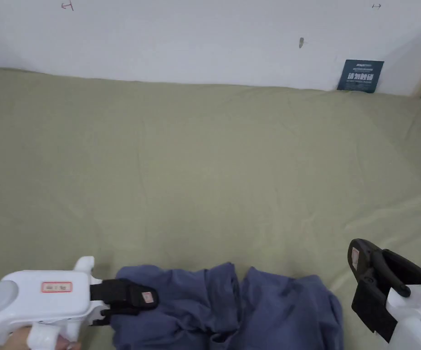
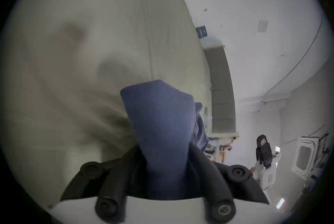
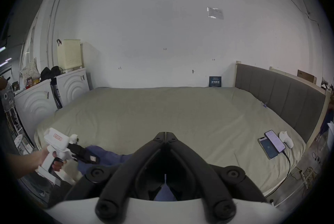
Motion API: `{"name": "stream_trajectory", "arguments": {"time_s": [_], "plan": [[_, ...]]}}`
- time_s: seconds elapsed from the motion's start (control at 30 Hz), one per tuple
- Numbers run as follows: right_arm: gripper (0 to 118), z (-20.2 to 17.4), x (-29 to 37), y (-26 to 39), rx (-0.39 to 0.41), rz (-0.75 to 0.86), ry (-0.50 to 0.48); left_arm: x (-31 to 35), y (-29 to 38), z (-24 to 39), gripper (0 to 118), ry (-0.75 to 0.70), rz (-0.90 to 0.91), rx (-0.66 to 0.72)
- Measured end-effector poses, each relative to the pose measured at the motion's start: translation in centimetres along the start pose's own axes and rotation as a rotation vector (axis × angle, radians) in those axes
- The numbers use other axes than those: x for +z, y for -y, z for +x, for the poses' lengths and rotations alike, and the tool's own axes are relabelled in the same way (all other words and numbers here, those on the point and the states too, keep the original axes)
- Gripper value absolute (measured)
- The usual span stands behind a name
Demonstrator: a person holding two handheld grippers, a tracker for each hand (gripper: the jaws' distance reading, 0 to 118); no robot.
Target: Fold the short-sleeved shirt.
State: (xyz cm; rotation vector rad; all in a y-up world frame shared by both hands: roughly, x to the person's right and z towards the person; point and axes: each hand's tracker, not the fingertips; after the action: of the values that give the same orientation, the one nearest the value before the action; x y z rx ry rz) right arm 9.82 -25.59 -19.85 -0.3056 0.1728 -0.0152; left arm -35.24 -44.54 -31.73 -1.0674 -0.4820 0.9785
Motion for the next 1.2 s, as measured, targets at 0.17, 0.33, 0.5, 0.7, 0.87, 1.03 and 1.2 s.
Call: {"name": "stream_trajectory", "arguments": {"time_s": [0.17,0.33,0.5,0.7,0.87,1.03,1.2], "plan": [[0,-0.5,0.3,-0.7,0.006,0.032,-0.040,10.8,0.7,1.4,10,-0.189,0.135,-0.026],[0,-1.0,0.1,-0.5,0.007,0.040,-0.066,14.4,1.0,6.6,10,-0.405,0.155,-0.164],[0,-0.8,0.8,0.0,-0.021,0.027,-0.064,10.0,1.1,12.2,10,-0.446,0.114,-0.207],[0,0.4,1.5,0.1,-0.028,0.031,-0.041,1.7,2.0,16.3,10,-0.553,0.060,-0.293],[0,1.2,1.6,0.3,-0.046,0.026,-0.026,-6.9,3.4,16.8,105,-0.641,-0.020,-0.398],[0,2.1,1.8,0.7,-0.050,0.012,-0.007,-9.9,4.1,16.5,113,-0.526,-0.010,-0.349],[0,2.5,1.3,1.2,-0.055,-0.012,0.001,-4.8,4.2,16.6,0,-0.340,0.041,-0.364]]}}
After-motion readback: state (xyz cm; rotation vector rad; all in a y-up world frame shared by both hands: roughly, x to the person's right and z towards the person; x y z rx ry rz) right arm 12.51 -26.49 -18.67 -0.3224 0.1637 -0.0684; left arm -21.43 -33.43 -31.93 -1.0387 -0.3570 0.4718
